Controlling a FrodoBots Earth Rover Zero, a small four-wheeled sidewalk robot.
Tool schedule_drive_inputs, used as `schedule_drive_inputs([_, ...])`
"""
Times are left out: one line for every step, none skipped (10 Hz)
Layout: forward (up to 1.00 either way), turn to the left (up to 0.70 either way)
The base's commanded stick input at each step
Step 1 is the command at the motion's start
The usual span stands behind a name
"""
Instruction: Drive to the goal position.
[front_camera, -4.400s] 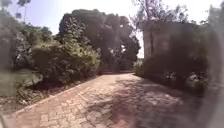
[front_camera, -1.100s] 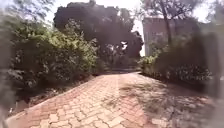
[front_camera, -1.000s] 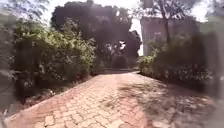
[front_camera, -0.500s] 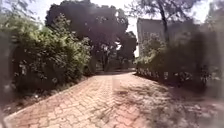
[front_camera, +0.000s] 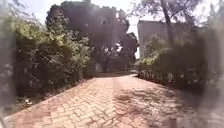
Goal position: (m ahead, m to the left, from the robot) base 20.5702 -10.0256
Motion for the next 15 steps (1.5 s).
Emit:
schedule_drive_inputs([0.7, 0.0])
schedule_drive_inputs([0.7, 0.0])
schedule_drive_inputs([0.7, -0.02])
schedule_drive_inputs([0.7, -0.35])
schedule_drive_inputs([0.7, -0.35])
schedule_drive_inputs([0.7, -0.35])
schedule_drive_inputs([0.7, -0.35])
schedule_drive_inputs([0.7, -0.12])
schedule_drive_inputs([0.7, 0.0])
schedule_drive_inputs([0.7, 0.0])
schedule_drive_inputs([0.7, 0.0])
schedule_drive_inputs([0.7, 0.0])
schedule_drive_inputs([0.7, 0.0])
schedule_drive_inputs([0.7, 0.0])
schedule_drive_inputs([0.7, 0.0])
